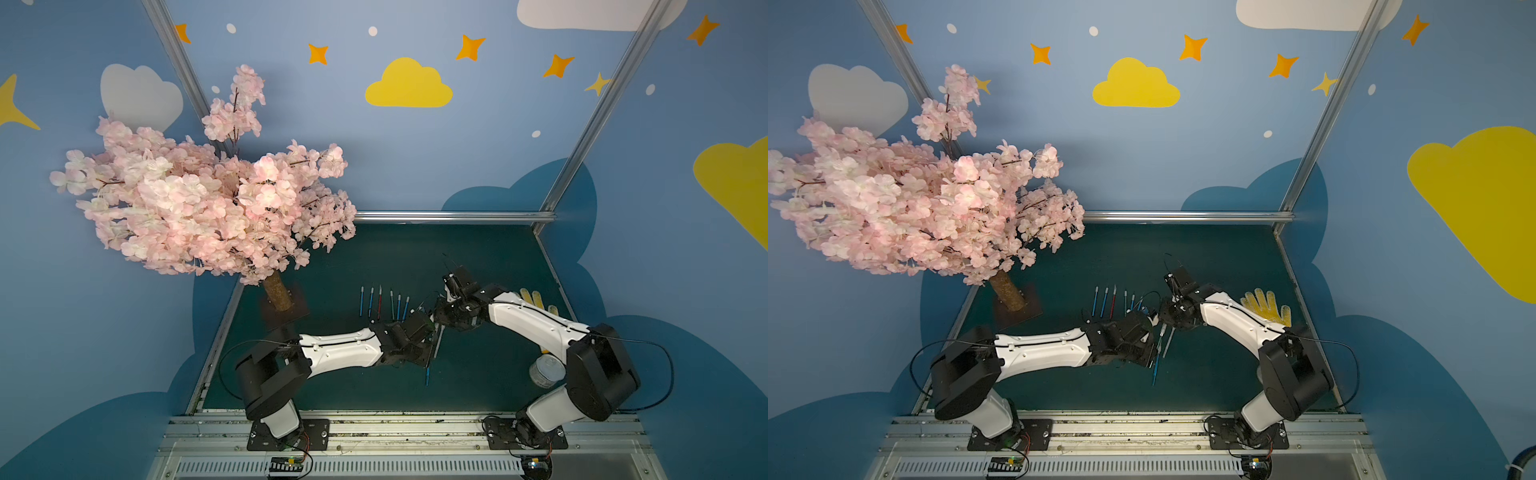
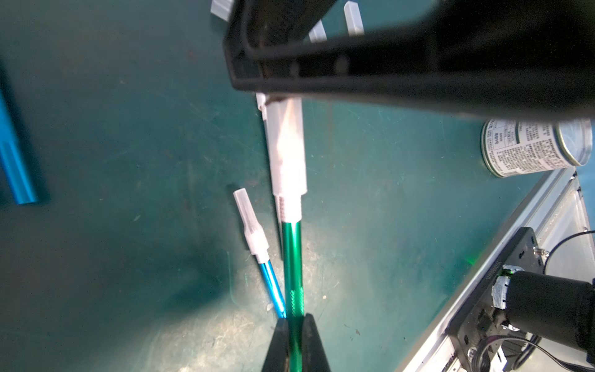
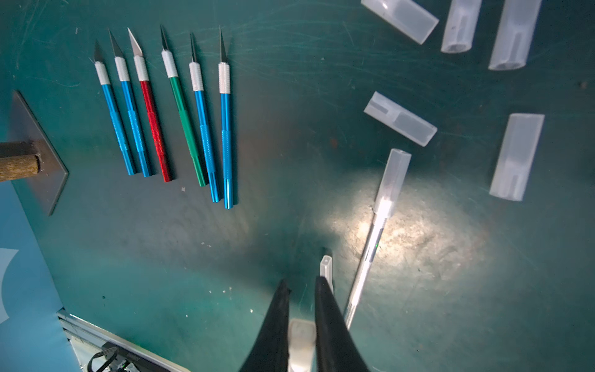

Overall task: Remove protective caps from carving knives
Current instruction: Remove the protective sleeve from the carving knife.

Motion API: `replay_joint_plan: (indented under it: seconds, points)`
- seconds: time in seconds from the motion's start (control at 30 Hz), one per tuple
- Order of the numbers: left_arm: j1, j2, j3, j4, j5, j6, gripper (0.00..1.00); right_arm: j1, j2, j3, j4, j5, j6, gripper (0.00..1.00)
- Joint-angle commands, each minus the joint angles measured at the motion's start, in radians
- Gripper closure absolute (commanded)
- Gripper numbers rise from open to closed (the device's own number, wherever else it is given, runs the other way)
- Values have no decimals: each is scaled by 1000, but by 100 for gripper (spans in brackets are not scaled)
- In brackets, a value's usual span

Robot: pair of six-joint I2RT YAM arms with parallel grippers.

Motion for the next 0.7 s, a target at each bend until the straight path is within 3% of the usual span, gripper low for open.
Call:
replay_joint_plan:
  seconds: [0.0, 0.4, 0.67]
  points:
    - [-6, 12, 26, -12, -14, 9, 92, 7, 12, 18, -4, 14, 8, 80]
    - [-7, 15, 32, -2, -25, 8, 92, 30, 9, -19, 16, 13, 34, 77]
    - [-9, 6, 21, -4, -28, 11, 93, 30, 6, -12, 3, 42, 50, 88]
